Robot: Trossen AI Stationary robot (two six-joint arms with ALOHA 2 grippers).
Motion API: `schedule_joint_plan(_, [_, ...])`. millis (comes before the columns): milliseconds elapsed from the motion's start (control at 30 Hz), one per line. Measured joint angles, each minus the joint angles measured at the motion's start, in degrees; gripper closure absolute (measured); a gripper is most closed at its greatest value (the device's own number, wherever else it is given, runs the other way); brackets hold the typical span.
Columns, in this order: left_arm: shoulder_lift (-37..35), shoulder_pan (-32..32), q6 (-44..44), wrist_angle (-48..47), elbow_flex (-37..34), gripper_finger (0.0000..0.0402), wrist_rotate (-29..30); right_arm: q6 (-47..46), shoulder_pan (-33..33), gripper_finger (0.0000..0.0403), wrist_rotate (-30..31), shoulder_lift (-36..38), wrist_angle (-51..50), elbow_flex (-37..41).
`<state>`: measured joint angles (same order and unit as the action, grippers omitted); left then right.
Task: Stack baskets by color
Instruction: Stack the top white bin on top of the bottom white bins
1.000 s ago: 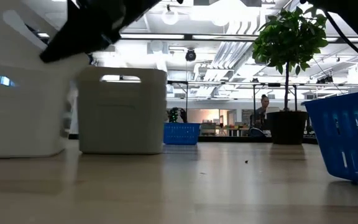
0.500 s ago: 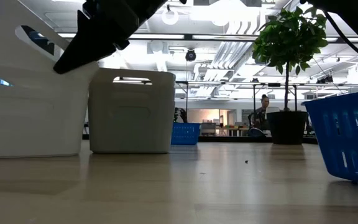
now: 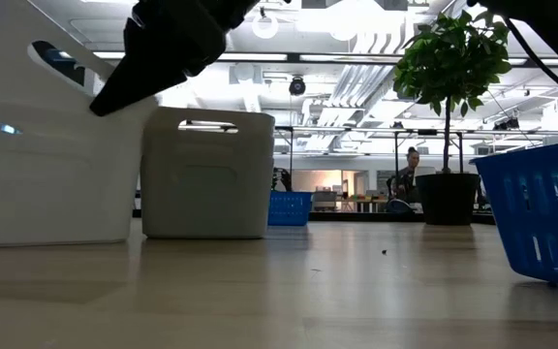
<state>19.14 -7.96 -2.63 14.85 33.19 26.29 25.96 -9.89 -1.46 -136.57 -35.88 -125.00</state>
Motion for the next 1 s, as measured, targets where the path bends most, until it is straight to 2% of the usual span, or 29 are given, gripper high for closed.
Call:
schedule_joint_plan(233, [0.02, 0.01, -0.02, 0.02, -0.02, 0.0202, 0.13, 0.03, 0.67, 0.0392, -0.14, -0.07, -2.61, -2.65])
schedule_joint_plan(533, [0.02, 0.01, -0.14, 0.02, -0.02, 0.0202, 0.12, 1.85, 0.96, 0.0274, -0.04, 0.02, -3.84, -2.76])
schedule_joint_plan(667, [0.02, 0.01, -0.15, 0.0, -0.02, 0.0202, 0.11, 2.56, 0.96, 0.0243, 0.36, 0.04, -4.28, -2.76])
schedule_joint_plan(800, [0.02, 0.01, -0.15, 0.0, -0.02, 0.0202, 0.1, 2.52, 0.94, 0.0234, -0.09, 0.07, -4.7, -3.25])
schedule_joint_plan(1000, [0.02, 0.01, -0.61, 0.0, -0.02, 0.0202, 0.1, 2.63, 1.03, 0.0234, -2.61, 0.15, -8.67, -9.04])
